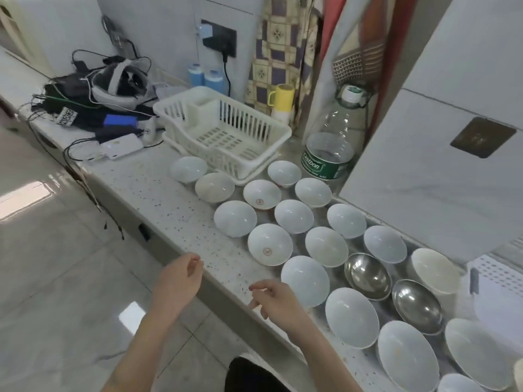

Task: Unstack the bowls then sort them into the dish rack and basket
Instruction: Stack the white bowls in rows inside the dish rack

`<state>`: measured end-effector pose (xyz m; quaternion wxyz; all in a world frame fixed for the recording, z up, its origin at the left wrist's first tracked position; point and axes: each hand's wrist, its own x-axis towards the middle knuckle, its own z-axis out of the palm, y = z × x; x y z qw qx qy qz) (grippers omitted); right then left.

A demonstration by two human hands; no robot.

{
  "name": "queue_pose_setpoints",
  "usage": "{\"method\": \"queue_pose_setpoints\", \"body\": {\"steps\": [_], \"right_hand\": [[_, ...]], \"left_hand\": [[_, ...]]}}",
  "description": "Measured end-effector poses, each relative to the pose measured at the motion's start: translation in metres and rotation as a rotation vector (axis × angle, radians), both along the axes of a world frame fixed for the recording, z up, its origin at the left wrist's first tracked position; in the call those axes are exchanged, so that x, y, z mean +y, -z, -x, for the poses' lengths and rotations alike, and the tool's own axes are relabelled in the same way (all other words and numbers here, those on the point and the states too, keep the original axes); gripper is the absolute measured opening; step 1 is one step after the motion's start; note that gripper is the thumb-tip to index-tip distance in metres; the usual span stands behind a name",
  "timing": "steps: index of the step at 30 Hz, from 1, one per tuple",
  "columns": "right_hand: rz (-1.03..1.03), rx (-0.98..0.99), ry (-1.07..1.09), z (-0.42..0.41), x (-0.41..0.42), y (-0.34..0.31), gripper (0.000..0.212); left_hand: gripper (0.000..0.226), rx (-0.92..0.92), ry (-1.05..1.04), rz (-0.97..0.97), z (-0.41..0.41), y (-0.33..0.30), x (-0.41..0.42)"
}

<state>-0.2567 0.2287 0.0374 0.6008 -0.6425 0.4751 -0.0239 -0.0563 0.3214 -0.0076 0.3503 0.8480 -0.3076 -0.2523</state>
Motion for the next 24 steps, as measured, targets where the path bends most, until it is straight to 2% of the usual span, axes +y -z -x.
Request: {"method": "queue_pose_setpoints", "body": {"steps": [3,7,10,13,15,19,24], "right_hand": [[-0.23,-0.053,0.086,-0.057,-0.007,0.006,0.024],[-0.46,-0.151,0.252,-0.135,-0.022,0.023,0.024],[-0.603,-0.218,0.394,-0.192,-0.036,0.037,0.019],[-0.821,-0.311,0.571,-0.239,-0.049,0.046,0.009],[-0.914,-0.385,0.674,-0.264,-0.057,0.052,0.009],[-0.927,-0.403,0.826,-0.297,-0.075,0.059,0.012],[-0.796,-0.353,1.016,-0.32,-0.093,0.065,0.024]], "left_hand": [[0.025,0.108,-0.066,-0.005,-0.05,0.007,-0.011],[0.016,0.33,-0.216,0.03,-0.11,0.012,-0.033],[0.02,0.397,-0.295,0.019,-0.151,0.012,-0.054],[0.03,0.468,-0.29,-0.034,-0.188,0.008,-0.072],[0.034,0.491,-0.284,-0.059,-0.211,0.005,-0.086],[0.044,0.595,-0.311,-0.099,-0.25,0.001,-0.121],[0.057,0.743,-0.27,-0.135,-0.272,0.005,-0.152]]}}
